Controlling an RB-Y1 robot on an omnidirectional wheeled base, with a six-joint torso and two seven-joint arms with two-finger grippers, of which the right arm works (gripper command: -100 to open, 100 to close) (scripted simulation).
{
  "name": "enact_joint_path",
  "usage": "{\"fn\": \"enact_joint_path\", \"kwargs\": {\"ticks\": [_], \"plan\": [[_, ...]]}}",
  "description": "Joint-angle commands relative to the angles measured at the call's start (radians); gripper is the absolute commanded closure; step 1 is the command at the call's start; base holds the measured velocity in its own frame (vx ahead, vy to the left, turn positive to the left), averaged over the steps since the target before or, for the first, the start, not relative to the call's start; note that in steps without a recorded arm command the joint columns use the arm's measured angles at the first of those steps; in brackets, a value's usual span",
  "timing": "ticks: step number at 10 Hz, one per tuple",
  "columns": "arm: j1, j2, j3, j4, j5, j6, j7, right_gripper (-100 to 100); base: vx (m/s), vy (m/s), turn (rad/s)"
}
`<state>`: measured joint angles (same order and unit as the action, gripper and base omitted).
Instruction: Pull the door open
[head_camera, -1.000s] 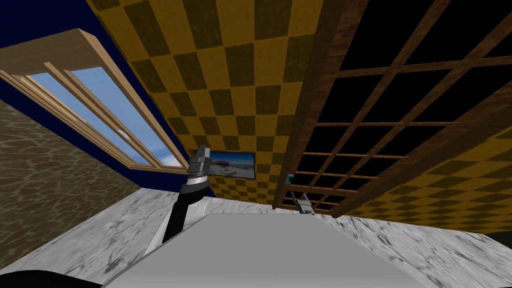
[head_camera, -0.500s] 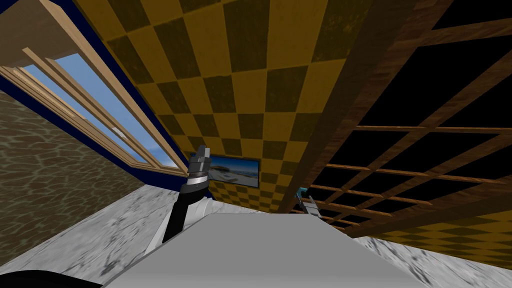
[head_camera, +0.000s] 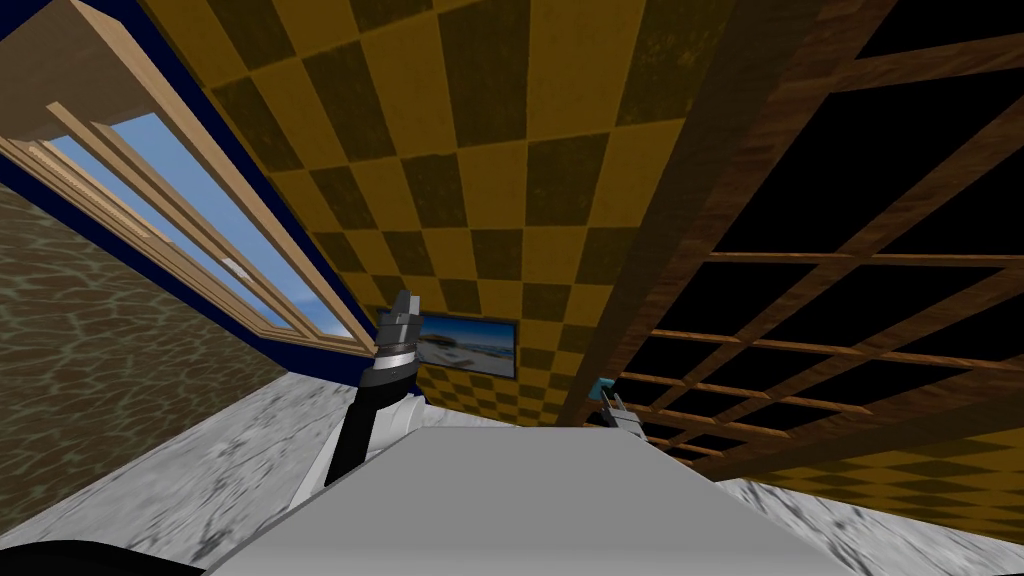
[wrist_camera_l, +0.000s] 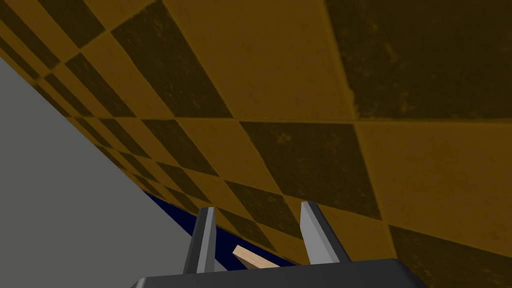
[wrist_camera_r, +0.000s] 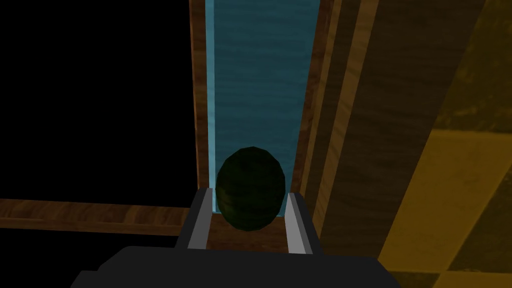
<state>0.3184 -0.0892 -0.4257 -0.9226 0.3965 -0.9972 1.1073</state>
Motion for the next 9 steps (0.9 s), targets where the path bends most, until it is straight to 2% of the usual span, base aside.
{"fn": "enact_joint_path", "kwargs": {"ticks": [1, 3, 8, 9], "plan": [[-0.002, 0.003, 0.004, 0.002, 0.002, 0.002, 0.0, 100, -0.004, -0.002, 0.011], [-0.002, 0.003, 0.004, 0.002, 0.002, 0.002, 0.0, 100, 0.0, 0.0, 0.0], [0.001, -0.001, -0.002, -0.007, -0.144, 0.143, -0.015, 100, -0.036, 0.025, -0.021], [0.001, -0.001, -0.002, -0.007, -0.165, 0.157, -0.015, 100, -0.033, 0.022, -0.009]]}}
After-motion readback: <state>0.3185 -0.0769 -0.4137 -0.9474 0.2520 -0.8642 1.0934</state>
